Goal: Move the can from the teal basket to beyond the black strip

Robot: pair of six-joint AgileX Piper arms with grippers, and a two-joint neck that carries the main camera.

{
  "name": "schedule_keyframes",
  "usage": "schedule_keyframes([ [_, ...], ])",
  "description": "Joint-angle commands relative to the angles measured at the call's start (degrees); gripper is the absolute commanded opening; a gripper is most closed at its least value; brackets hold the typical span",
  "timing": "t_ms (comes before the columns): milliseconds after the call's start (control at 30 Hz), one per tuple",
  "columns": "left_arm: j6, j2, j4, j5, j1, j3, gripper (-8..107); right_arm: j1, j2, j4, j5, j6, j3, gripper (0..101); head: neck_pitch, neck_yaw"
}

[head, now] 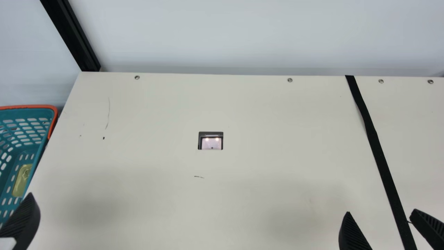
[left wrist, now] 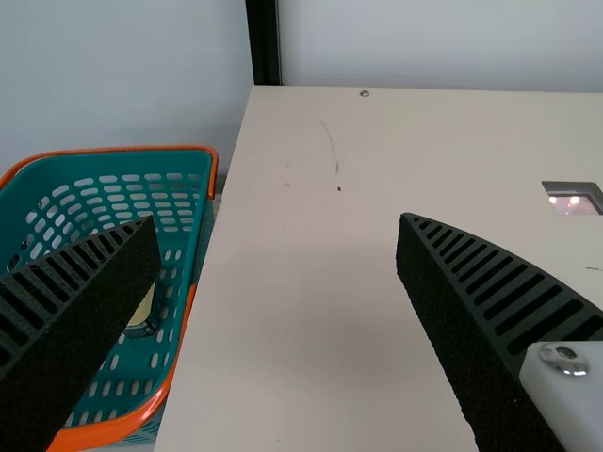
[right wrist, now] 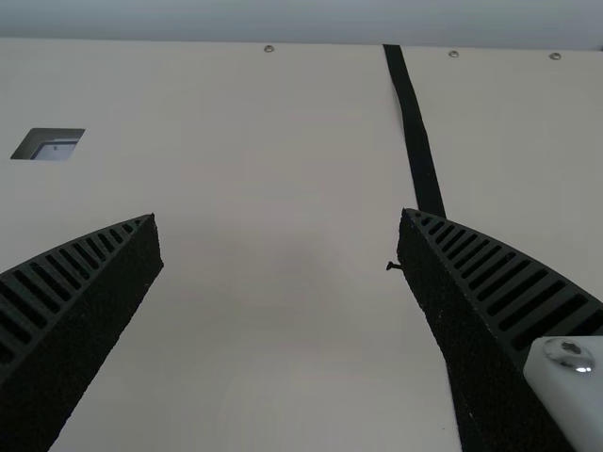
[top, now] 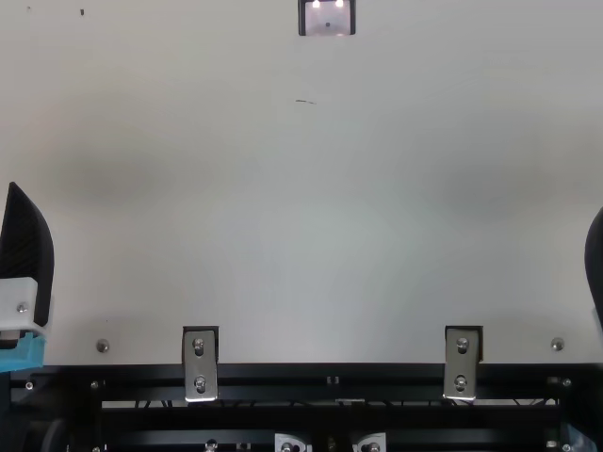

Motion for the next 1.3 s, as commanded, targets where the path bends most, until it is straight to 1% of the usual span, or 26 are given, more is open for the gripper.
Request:
schedule_keyframes([
  [0, 0.0, 0.0, 0.0, 0.0, 0.0, 0.0, 90, 0.0, 0.0, 0.0, 0.0, 0.0, 0.0, 101, -0.2, 0.4],
  [767, 0.0, 0.0, 0.0, 0.0, 0.0, 0.0, 90, 0.0, 0.0, 0.0, 0.0, 0.0, 0.0, 101, -0.3, 1.3],
  [967, 0.0, 0.0, 0.0, 0.0, 0.0, 0.0, 90, 0.0, 0.0, 0.0, 0.0, 0.0, 0.0, 101, -0.7, 5.2],
  [1267, 0.0, 0.0, 0.0, 0.0, 0.0, 0.0, 90, 0.0, 0.0, 0.0, 0.0, 0.0, 0.0, 101, -2.1, 14.8],
])
